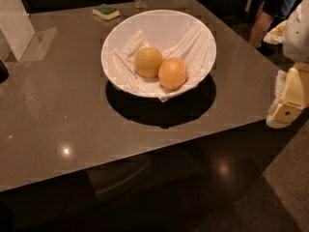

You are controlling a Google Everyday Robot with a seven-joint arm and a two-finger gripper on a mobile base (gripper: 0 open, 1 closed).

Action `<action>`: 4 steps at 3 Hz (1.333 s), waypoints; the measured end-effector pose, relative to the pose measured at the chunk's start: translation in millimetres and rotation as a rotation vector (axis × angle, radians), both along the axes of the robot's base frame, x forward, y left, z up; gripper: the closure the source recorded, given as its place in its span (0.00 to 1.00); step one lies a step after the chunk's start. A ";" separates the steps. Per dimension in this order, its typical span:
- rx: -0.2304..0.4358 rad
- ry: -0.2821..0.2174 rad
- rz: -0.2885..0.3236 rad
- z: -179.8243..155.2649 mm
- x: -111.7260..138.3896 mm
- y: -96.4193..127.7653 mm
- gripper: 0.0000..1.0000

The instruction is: Pick orange from white bowl

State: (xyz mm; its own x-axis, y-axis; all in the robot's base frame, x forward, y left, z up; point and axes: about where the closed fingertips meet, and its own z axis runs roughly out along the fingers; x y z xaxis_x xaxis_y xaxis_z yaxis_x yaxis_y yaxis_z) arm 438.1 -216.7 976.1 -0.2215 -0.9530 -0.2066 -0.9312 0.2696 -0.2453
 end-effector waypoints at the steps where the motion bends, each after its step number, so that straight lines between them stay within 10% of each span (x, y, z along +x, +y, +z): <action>1: 0.003 -0.008 -0.001 1.3 0.5 0.3 0.00; 4: 0.246 -0.037 0.129 10.6 89.7 80.8 0.00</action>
Offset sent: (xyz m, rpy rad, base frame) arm 0.0466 0.0206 0.0061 0.1557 -0.0512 0.0121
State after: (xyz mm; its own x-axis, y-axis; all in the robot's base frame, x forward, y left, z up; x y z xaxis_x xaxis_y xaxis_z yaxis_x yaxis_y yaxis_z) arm 527.9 -135.8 986.7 -0.0895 -0.8929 -0.4414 -0.9533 0.2051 -0.2216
